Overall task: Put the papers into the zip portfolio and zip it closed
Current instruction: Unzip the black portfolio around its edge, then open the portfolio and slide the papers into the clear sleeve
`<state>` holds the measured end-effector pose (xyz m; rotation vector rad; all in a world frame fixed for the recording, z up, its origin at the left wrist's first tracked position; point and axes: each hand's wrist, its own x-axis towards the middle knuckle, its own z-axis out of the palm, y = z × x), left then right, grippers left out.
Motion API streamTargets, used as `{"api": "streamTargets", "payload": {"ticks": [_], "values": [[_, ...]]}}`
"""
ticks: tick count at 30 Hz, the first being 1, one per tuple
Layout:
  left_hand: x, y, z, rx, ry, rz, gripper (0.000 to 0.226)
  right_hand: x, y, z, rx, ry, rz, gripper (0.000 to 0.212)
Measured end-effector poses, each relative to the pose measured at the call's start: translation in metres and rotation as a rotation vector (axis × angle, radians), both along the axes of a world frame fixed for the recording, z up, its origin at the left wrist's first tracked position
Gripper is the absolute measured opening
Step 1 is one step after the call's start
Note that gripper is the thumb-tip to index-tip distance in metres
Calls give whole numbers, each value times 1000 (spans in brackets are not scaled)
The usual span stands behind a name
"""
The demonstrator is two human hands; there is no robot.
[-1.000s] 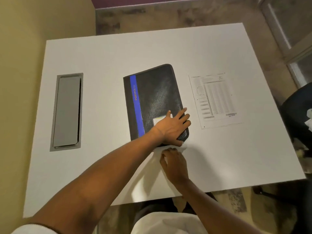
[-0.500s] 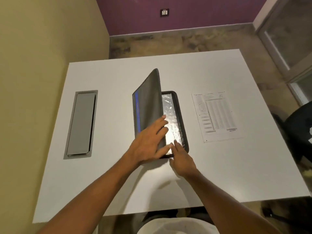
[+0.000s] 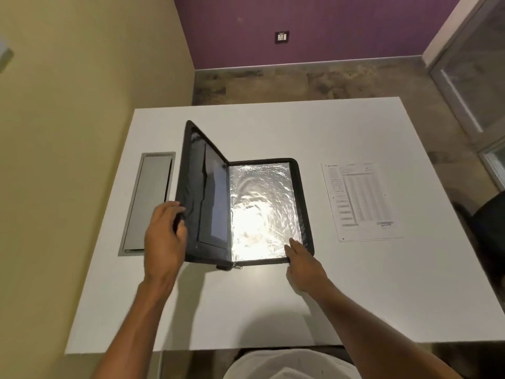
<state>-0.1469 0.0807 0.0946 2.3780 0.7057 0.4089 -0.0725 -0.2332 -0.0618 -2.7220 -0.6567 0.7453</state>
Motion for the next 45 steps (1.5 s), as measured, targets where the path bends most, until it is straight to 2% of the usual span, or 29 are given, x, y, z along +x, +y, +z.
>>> {"api": "streamTargets", "payload": {"ticks": [5,14,20,24,27,30,33,36,38,41,45], "values": [[-3,37,-18,35,150,209,42,8,10,7,-30,5,-34,54],[-6,99,-90,-48,393,262,43,12,19,11,-93,55,-30,35],[-11,106,-130,-169,500,255,47,10,25,10,-98,79,-44,44],[-13,103,-149,-99,656,186,48,6,23,10,-100,17,-14,48],[-15,96,-157,-51,781,163,69,6,22,7,-79,31,-8,55],[-16,89,-161,-92,770,169,74,5,19,4,-82,5,38,59],[-14,84,-160,-89,736,202,69,8,15,5,-47,15,29,58],[-10,72,-154,-6,668,230,65,12,12,15,-15,23,26,60],[-5,59,-150,53,630,224,67,14,7,20,77,-27,22,59],[10,27,-143,59,527,205,67,25,-6,21,161,-120,20,59],[48,-42,-135,-14,429,135,58,61,-28,25,152,-100,-104,61]]}}
